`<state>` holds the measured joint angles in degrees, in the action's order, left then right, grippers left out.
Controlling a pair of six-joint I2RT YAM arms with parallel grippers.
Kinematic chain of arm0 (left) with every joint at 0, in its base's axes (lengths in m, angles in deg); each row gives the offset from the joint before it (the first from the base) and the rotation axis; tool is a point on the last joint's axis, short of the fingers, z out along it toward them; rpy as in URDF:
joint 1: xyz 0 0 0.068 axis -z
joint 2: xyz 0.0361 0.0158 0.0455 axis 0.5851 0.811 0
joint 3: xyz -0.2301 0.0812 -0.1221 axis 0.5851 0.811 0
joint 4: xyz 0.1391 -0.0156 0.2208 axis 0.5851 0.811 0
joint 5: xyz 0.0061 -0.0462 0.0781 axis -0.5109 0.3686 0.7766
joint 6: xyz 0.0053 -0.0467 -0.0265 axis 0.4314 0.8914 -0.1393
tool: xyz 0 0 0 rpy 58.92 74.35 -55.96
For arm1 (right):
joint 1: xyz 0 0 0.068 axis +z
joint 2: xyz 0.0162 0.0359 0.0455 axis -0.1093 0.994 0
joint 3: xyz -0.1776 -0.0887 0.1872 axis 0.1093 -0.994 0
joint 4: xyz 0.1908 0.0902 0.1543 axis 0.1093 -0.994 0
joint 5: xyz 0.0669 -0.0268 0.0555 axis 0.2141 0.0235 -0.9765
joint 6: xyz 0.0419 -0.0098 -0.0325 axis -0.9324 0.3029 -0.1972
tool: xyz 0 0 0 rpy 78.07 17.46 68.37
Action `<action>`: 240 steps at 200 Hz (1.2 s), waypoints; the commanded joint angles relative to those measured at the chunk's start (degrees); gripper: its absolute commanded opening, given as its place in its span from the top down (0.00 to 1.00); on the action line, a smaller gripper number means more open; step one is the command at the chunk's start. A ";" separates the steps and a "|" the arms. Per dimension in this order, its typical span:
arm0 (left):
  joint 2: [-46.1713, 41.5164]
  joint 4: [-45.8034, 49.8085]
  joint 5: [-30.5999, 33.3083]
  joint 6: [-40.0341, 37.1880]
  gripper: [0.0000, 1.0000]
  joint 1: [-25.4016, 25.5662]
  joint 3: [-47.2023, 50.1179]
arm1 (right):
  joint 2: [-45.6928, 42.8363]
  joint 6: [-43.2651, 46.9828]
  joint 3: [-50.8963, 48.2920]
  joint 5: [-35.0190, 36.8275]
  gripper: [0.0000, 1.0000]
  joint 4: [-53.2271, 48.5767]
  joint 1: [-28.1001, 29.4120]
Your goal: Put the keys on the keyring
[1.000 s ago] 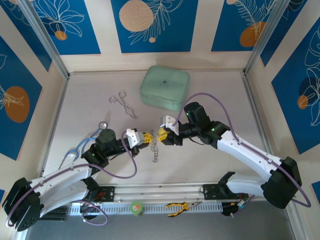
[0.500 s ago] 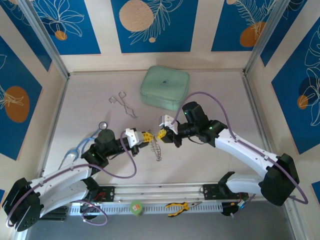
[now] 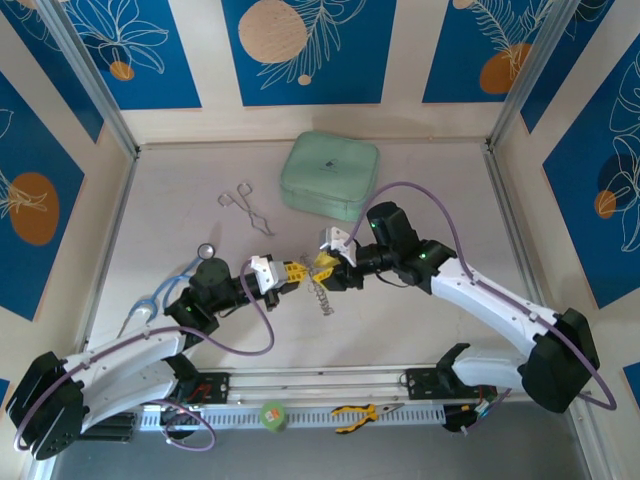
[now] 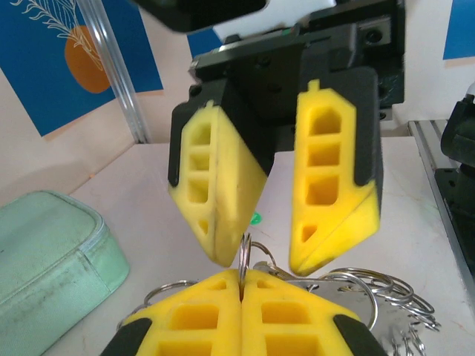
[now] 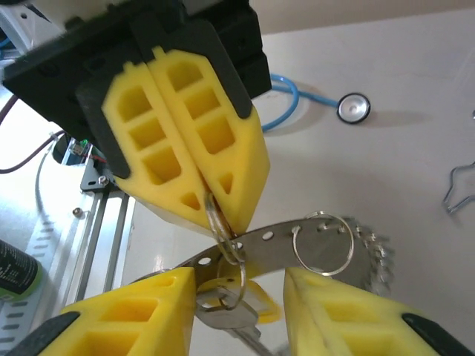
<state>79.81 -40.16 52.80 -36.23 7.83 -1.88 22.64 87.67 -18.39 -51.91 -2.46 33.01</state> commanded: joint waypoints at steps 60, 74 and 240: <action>0.04 -5.26 -2.37 1.99 1.00 0.18 -0.11 | -0.87 2.16 -0.87 -2.52 0.72 4.42 0.59; 0.02 -5.32 -2.63 1.99 1.00 0.18 -0.17 | -0.41 2.36 -0.63 -2.86 0.75 4.85 0.74; -0.98 11.06 1.19 -4.37 0.84 0.16 -5.05 | 4.58 21.09 13.04 15.98 1.00 -18.82 8.48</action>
<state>78.61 -31.03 54.59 -38.72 7.83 -4.61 26.22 104.33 -8.94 -38.90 -15.62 39.88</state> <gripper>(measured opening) 0.174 0.054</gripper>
